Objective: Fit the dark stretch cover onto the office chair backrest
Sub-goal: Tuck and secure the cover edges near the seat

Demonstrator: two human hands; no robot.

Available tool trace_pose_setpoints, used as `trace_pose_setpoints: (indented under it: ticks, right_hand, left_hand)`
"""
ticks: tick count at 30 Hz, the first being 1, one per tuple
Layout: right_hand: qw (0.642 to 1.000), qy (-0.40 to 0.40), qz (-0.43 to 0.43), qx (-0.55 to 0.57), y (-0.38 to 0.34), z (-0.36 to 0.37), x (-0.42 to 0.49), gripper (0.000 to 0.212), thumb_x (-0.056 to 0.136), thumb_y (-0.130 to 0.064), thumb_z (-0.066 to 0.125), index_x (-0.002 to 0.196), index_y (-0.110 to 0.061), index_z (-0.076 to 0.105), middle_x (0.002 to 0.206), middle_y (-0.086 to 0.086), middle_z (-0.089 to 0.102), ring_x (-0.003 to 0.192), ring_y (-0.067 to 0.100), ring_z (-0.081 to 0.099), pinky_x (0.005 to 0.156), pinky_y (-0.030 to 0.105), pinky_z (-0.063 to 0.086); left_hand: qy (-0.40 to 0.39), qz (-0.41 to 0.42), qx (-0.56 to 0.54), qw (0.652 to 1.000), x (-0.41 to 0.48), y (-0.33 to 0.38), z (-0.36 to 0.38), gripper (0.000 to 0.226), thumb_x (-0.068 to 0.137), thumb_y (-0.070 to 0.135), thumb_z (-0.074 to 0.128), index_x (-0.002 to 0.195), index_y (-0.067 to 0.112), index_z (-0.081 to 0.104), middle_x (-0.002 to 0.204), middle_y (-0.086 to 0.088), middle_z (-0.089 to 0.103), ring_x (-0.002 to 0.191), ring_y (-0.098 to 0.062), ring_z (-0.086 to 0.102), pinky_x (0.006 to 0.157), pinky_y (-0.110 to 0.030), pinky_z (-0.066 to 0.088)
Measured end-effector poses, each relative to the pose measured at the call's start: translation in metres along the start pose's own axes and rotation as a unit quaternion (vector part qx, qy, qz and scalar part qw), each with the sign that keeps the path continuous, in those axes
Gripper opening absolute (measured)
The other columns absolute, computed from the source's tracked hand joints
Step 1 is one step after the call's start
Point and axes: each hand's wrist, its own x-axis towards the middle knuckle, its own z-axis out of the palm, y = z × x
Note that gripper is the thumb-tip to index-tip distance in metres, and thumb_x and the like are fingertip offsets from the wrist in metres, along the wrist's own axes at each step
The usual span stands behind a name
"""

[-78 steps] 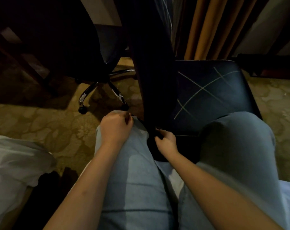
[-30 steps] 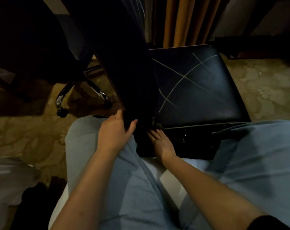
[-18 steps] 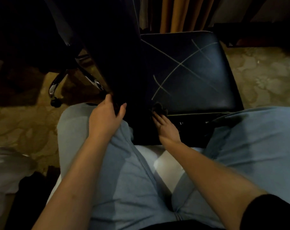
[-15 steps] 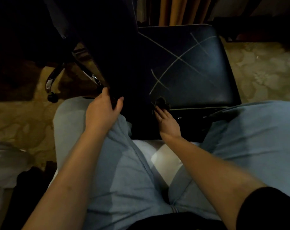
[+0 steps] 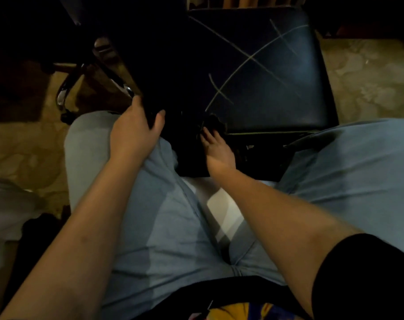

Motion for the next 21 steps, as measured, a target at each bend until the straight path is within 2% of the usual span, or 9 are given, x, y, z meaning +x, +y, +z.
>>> trace_pose_setpoints:
  ticks: [7,15,19,21]
  right_hand:
    - [0.999,0.016,-0.048,-0.003,0.015,-0.002,0.002,0.051,0.100,-0.013,0.036,0.150,-0.014,0.025,0.160,0.000,0.012,0.146,0.023,0.012,0.115,0.025,0.013]
    - [0.996,0.052,-0.031,0.061,0.021,-0.005,-0.006,0.057,0.091,0.002,0.044,0.146,-0.011,0.035,0.158,0.002,0.021,0.145,0.025,0.016,0.110,0.036,0.023]
    - [0.992,0.085,-0.026,0.085,0.036,-0.004,-0.009,0.058,0.084,0.009,0.051,0.141,-0.003,0.042,0.154,0.013,0.029,0.141,0.035,0.023,0.107,0.048,0.032]
    - [0.994,0.095,-0.031,0.049,0.051,0.001,-0.007,0.054,0.082,0.000,0.048,0.136,0.004,0.045,0.149,0.022,0.035,0.136,0.044,0.029,0.104,0.056,0.036]
  left_hand:
    - [0.015,0.010,0.006,1.000,0.002,-0.004,0.001,0.048,0.095,0.039,0.050,0.129,0.004,0.046,0.116,-0.017,0.063,0.106,-0.033,0.058,0.079,-0.033,0.039]
    - [0.016,0.025,0.007,1.000,0.004,-0.005,0.001,0.048,0.095,0.038,0.050,0.127,0.003,0.046,0.114,-0.014,0.065,0.102,-0.029,0.061,0.077,-0.032,0.043]
    - [0.005,0.014,0.001,1.000,0.004,-0.004,-0.003,0.046,0.095,0.038,0.052,0.125,0.004,0.048,0.113,-0.014,0.065,0.100,-0.029,0.062,0.076,-0.035,0.046]
    - [-0.006,0.011,-0.006,1.000,0.004,-0.002,-0.004,0.043,0.095,0.037,0.052,0.122,0.004,0.048,0.111,-0.015,0.065,0.098,-0.030,0.063,0.073,-0.036,0.048]
